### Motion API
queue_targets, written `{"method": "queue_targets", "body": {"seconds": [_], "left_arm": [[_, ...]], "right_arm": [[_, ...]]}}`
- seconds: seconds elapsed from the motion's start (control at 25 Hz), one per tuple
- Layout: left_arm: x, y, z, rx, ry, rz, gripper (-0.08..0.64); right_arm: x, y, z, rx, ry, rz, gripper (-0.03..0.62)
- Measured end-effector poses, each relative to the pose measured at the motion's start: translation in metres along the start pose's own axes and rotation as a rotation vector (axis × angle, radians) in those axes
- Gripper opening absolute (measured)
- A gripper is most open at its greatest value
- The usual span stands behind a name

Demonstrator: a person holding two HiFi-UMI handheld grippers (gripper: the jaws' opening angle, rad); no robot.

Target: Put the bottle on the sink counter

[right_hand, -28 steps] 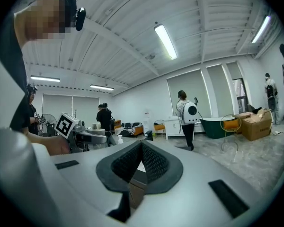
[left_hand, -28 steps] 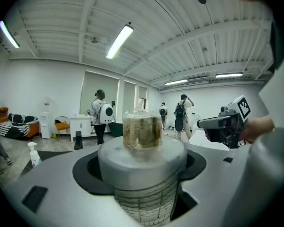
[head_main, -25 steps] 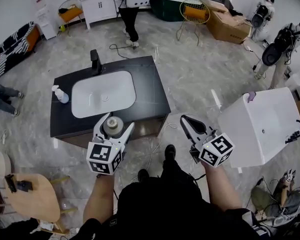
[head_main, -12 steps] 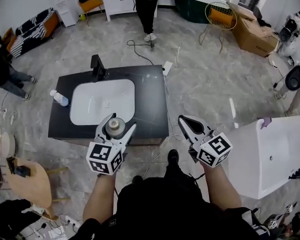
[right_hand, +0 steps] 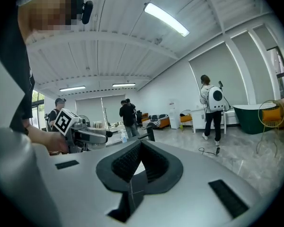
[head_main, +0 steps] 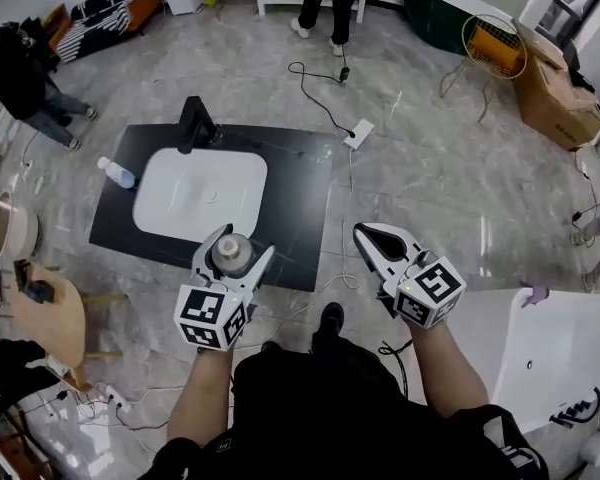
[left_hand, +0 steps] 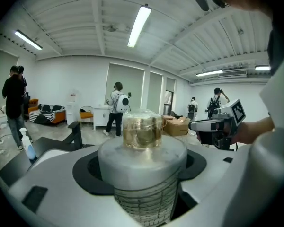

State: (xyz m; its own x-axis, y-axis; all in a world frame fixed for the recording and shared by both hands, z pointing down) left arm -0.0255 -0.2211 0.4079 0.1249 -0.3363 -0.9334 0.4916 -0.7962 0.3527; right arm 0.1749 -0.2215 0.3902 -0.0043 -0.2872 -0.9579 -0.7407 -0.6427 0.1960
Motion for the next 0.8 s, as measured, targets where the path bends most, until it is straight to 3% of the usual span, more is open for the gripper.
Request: {"method": "queue_targets", "body": {"seconds": [0.2,0.52,0.8], "left_arm": [[-0.013,-0.009,-0.008,0.009,-0.001,0.003,0.342],[-0.049,-0.030,-0.022,-0.031,0.031,0.014,0.342],[-0.075,-0.021,-0.031,-0.027,-0.005,0.050,0.342]], "right_arm": [[-0.013,0.007,0.009,0.023,0.027,0.022,0.014],[-0.034,0.002,0.060,0.024,0.053,0.041,0.014],[-0.050,0.004,0.057,0.038,0.053,0.075,0.014]]}}
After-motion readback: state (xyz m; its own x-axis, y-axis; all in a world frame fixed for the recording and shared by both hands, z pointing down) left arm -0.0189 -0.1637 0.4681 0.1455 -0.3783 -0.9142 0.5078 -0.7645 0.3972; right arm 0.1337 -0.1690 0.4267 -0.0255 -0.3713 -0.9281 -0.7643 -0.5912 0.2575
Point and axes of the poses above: the fingertips, and each gripper's own axes: y forward along the fingers, z to its left, x out of its top, the point moved 2 cm from there along -y, backward along the fingers, and after that the axes turned 1 degree about y, right-handed, at the moved point
